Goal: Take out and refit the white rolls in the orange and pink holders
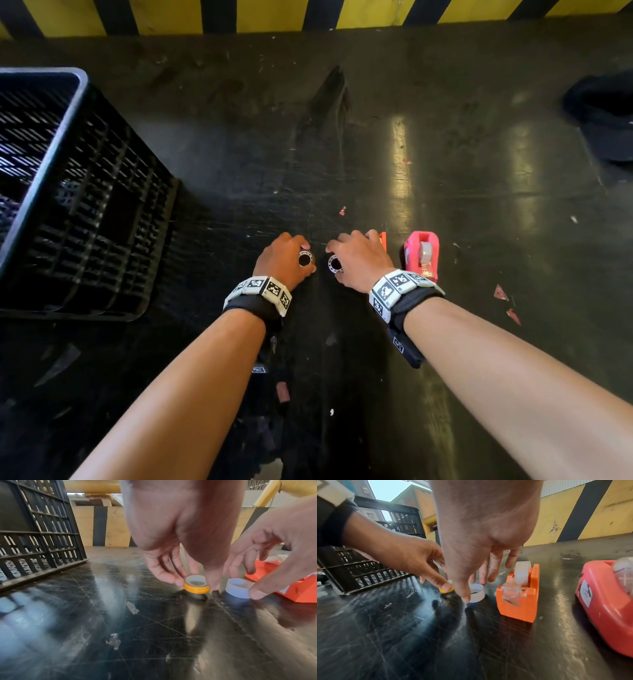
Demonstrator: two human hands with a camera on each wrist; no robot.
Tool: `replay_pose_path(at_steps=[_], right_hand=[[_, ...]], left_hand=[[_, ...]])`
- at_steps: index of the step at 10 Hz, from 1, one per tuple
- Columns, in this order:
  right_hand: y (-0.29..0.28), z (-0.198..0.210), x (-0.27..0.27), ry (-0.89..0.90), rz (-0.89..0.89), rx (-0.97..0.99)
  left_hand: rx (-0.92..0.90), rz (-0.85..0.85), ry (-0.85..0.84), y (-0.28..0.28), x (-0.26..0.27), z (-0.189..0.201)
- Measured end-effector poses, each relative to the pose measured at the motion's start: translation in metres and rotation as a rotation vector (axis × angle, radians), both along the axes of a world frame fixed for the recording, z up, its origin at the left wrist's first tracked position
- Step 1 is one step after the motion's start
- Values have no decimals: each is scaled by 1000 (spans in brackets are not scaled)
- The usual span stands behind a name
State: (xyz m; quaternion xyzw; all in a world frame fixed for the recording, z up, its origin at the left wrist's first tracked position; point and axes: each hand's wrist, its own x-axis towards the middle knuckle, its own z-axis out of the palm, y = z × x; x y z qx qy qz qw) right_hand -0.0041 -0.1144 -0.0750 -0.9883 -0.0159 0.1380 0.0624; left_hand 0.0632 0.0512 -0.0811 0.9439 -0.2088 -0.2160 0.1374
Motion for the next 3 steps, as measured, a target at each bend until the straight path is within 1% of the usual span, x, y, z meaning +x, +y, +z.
replay_pose_path(at_steps=[1,2,3], right_hand=[[2,5,-4,-45,-24,48],[-7,23,-15,-108,-67,169],[-27,54,-39,-209,-82,304]], left_hand=[[-2,19,7,1,-4,1],[-64,28,-7,15,-15,10],[-90,55,-12,52,-53,25]])
